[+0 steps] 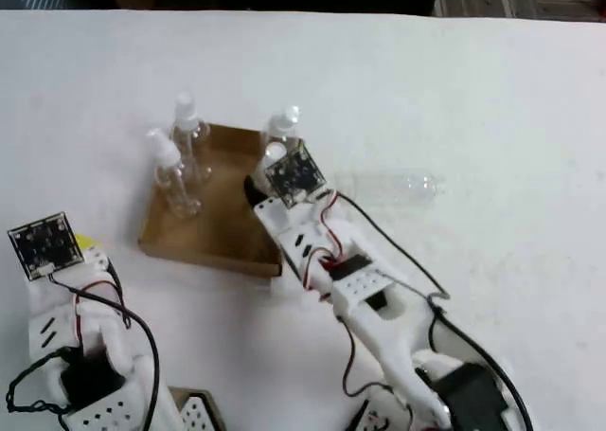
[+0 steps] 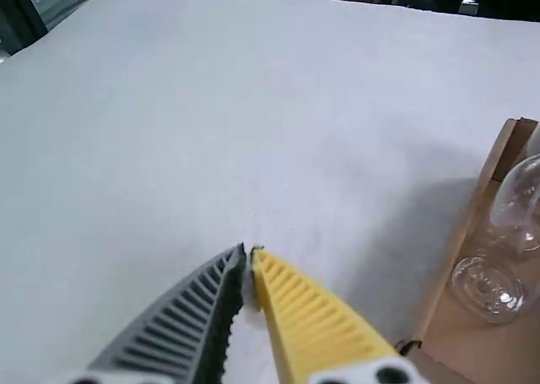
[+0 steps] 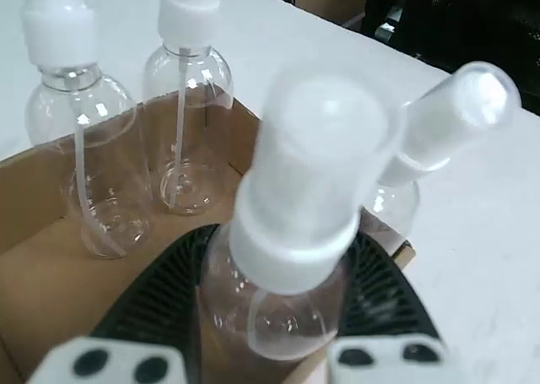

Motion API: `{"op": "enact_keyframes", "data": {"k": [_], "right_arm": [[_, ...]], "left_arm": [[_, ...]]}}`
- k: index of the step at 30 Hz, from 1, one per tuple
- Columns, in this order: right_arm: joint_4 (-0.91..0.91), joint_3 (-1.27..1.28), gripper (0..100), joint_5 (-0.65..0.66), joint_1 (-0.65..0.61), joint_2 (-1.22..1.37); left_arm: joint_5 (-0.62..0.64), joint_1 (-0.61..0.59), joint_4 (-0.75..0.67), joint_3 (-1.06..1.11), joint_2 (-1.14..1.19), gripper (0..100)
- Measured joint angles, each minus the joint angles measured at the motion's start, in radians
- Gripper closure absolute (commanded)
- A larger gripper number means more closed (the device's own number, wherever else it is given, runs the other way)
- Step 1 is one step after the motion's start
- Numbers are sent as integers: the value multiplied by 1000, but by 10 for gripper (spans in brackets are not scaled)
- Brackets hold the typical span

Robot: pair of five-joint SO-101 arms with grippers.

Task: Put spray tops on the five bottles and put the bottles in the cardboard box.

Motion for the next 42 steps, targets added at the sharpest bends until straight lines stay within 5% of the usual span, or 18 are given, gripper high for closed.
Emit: {"op": "enact_keyframes", "data": {"k": [42], "right_arm": [[144,-144,981,-2,-2,135]], "left_arm": [[0,0,-11,8,0,979]]}}
